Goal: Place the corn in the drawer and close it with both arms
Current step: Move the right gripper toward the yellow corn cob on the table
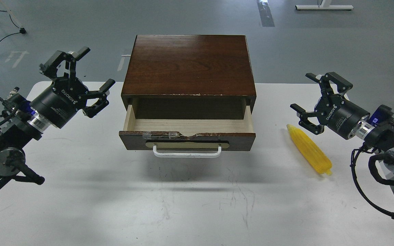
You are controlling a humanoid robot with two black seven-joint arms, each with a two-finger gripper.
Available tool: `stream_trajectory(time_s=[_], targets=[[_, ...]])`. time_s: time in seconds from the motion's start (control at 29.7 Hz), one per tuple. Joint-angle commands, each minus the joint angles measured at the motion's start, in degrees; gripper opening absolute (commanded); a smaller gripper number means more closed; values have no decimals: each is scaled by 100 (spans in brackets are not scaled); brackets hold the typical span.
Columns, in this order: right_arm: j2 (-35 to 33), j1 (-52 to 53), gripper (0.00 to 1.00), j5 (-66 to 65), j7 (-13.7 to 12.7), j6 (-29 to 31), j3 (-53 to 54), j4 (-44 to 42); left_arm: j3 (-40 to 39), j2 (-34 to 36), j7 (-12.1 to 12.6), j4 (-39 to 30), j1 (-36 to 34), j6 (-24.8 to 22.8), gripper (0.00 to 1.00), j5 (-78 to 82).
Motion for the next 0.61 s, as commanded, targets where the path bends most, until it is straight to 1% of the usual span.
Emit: stream_trajectory(time_s=[0.0, 0.34, 0.44, 0.47, 0.54, 0.57], targets=[[10, -23, 97, -7, 0, 0, -7, -21, -108, -59, 0, 0, 78, 0, 100, 13], [-60, 47, 100, -183, 0, 18, -25, -29, -161, -50, 0, -8, 78, 0, 100, 4], [-157, 214, 100, -972, 0, 18, -25, -21, -284, -59, 0, -8, 78, 0, 100, 4], [-357, 336, 100, -1514, 0, 9, -25, -21, -293, -59, 0, -8, 78, 0, 100, 4], [-587, 451, 100, -2184, 0, 0, -16, -3, -293, -59, 0, -8, 78, 0, 100, 4], [-771, 574, 100, -2866, 0, 0, -16, 6, -284, -59, 0, -17, 78, 0, 100, 13]])
